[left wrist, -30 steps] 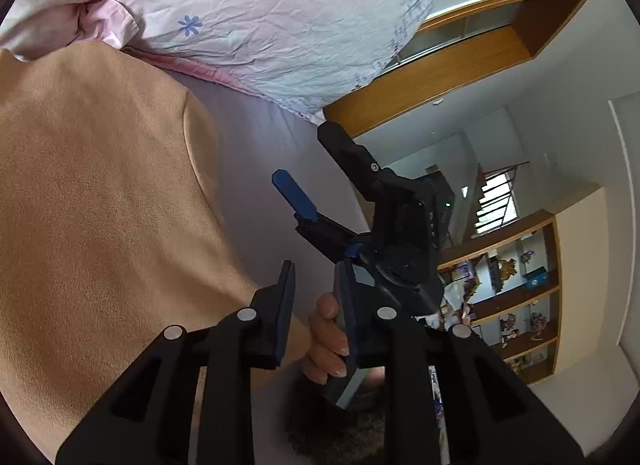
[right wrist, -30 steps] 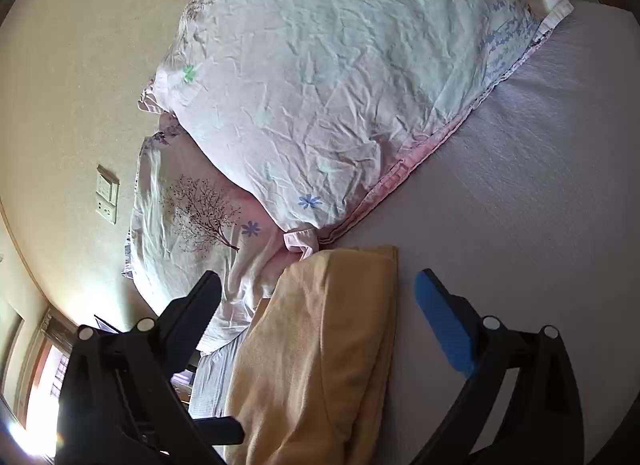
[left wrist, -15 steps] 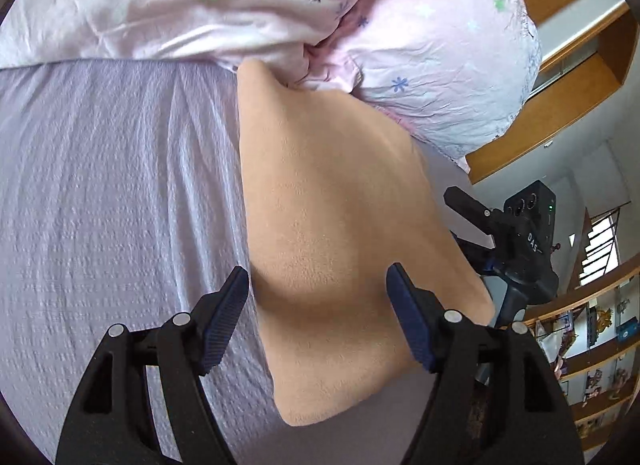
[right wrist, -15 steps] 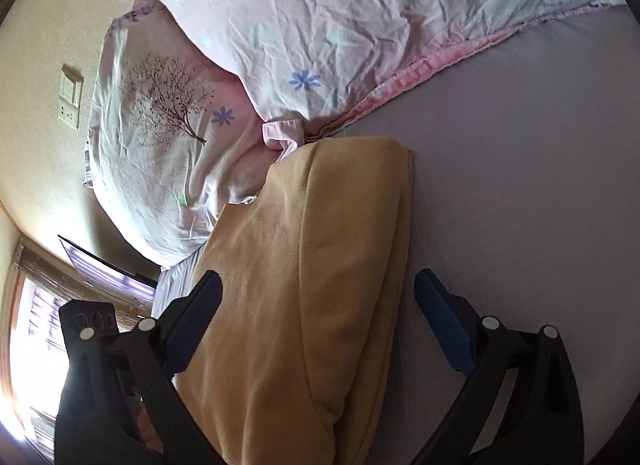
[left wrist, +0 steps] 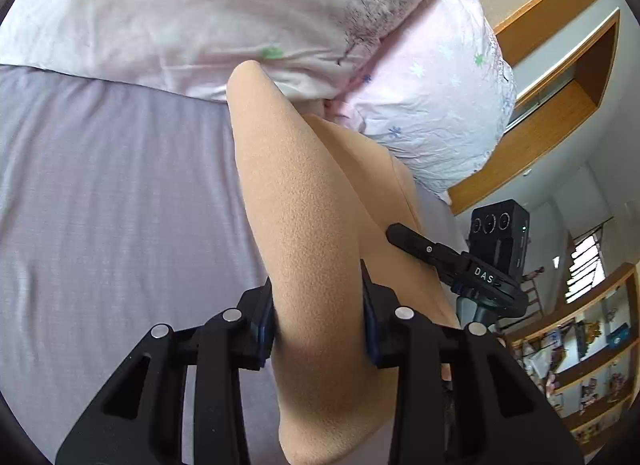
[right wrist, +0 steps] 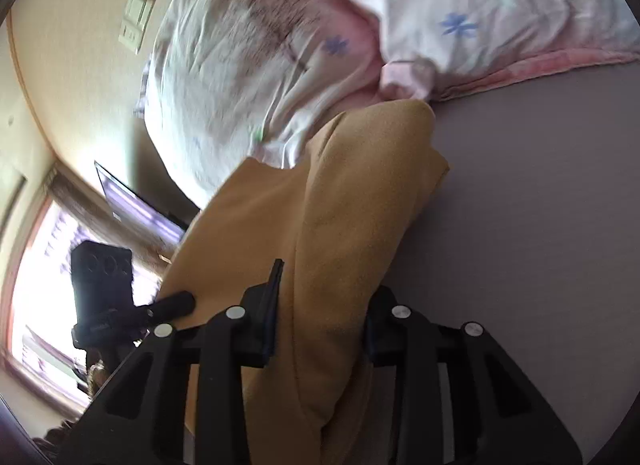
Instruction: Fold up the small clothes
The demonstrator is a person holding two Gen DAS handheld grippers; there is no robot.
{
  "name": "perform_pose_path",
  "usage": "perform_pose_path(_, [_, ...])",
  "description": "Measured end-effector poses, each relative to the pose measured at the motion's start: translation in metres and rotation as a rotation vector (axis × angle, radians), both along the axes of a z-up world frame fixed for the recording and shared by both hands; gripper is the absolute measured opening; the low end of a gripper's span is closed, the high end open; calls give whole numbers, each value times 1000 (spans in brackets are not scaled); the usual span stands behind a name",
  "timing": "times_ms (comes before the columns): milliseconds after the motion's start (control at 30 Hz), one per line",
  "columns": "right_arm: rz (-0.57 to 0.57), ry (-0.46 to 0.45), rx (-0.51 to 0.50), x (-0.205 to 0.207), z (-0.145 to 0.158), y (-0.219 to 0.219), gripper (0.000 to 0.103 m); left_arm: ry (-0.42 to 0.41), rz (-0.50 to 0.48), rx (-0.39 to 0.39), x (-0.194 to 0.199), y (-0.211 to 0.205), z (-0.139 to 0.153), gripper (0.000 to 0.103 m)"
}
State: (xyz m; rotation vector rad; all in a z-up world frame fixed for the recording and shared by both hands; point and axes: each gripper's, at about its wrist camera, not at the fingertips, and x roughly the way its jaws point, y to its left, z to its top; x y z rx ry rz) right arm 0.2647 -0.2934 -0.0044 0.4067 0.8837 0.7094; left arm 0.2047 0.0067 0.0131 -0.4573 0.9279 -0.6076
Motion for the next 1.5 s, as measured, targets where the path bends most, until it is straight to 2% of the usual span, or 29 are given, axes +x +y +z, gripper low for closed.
perform_pose_path(67, [-6,-35,-75,-3,7,10,52,41,24,31,-3,17,-8,39])
perform_pose_path(133, [-99,-97,-43,-19,25,-10,53,38,59,53,-14,33,-9,39])
perform_pose_path(167, [-123,-122,7,-30,36,-20,58,-17,68,69,-25,39,-1,39])
perform_pose_path(233, [-69,-155,134,-56,51,-32,69,-152,68,124,-43,34,17,41])
perform_pose_path(267, [-14,-147,169,-70,55,-30,75,-223,42,148,-57,29,27,49])
perform_pose_path(300, [20,-141,157,-82,56,-24,76,-278,10,168,-68,22,34,54])
perform_pose_path(333, [3,-142,81,-96,57,-19,76,-319,-21,188,-79,17,39,59])
perform_pose_path(400, [-81,-147,-46,-115,52,-15,76,-370,-84,246,-97,-1,41,61])
perform_pose_path(467, [-119,-118,-56,-123,41,-24,75,-383,-132,271,-106,-13,37,61])
perform_pose_path(533, [-117,-89,-61,-126,32,-26,70,-364,-169,286,-105,-25,30,61])
perform_pose_path(633, [-70,-63,-98,-125,21,-18,51,-328,-194,343,-101,-41,16,61])
perform_pose_path(667, [-59,-58,-131,-121,15,-4,15,-314,-199,362,-100,-44,10,61])
perform_pose_path(700, [-65,-52,-154,-122,11,-1,5,-296,-200,384,-98,-45,6,61])
perform_pose_path(767, [-121,-64,-166,-120,7,-8,5,-260,-210,400,-96,-46,-3,61])
perform_pose_path(867, [-165,-26,-137,-115,2,-19,5,-242,-229,420,-97,-47,-9,61])
perform_pose_path(933, [-161,-18,-175,-116,-1,-14,7,-246,-234,434,-98,-48,-8,61])
perform_pose_path(967, [-166,-31,-191,-120,2,-13,13,-245,-234,432,-97,-47,-8,61])
perform_pose_path(1000, [-183,-51,-186,-125,8,-14,27,-246,-231,422,-98,-45,-7,61])
perform_pose_path(1033, [-201,-85,-155,-131,16,-18,35,-247,-229,409,-99,-44,-6,62])
perform_pose_path(1067, [-211,-124,-108,-135,28,-23,52,-247,-228,391,-100,-41,-4,66])
perform_pose_path(1100, [-219,-161,-67,-137,38,-26,64,-246,-229,376,-101,-40,-4,68])
perform_pose_path(1167, [-207,-185,-15,-126,55,-24,70,-243,-228,375,-102,-41,-4,69])
perform_pose_path(1233, [-157,-146,52,-100,59,-17,70,-242,-227,389,-102,-43,-5,70])
perform_pose_path(1300, [-109,-92,70,-70,55,-5,70,-243,-226,393,-101,-45,-5,70])
perform_pose_path(1367, [-78,-7,45,-39,41,9,71,-241,-222,389,-101,-45,-6,71])
perform_pose_path(1433, [-131,70,-38,-16,22,15,71,-238,-218,383,-100,-44,-7,71])
perform_pose_path(1500, [-166,111,-64,-7,6,11,72,-236,-216,370,-100,-42,-7,71])
